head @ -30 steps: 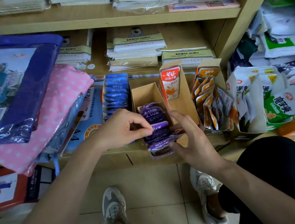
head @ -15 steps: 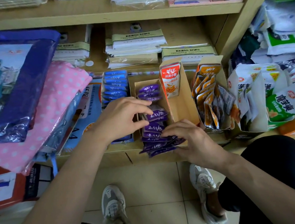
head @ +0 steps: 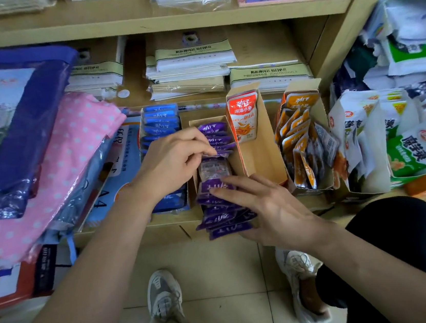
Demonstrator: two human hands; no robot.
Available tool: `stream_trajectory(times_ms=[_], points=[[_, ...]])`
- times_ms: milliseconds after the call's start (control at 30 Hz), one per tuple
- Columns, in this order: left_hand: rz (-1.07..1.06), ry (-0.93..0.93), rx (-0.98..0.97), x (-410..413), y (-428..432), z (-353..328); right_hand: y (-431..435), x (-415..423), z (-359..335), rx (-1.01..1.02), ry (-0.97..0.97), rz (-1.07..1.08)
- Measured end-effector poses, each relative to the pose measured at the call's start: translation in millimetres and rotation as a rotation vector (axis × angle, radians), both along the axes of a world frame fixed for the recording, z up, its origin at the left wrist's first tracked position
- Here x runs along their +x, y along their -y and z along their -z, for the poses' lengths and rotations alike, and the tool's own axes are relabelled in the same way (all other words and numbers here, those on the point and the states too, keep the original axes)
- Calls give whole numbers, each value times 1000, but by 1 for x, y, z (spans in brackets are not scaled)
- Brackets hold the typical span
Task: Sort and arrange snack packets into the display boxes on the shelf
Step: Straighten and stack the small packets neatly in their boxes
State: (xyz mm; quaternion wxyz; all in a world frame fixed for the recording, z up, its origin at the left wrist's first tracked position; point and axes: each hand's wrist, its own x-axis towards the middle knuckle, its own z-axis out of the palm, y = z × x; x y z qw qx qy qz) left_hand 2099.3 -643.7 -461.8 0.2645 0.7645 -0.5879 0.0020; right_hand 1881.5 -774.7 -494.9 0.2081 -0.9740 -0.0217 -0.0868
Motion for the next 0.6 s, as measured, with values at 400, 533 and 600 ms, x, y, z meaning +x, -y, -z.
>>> stream_trajectory(times_ms=[400, 533, 600], points=[[-94, 29, -27, 8, -4, 4, 4, 20, -3, -10, 11, 16], [-120, 84, -8, 2, -1, 3, 9, 21, -3, 1, 8, 13], [-73, 94, 65, 0, -2, 3, 12, 20, -2, 35, 14, 1]])
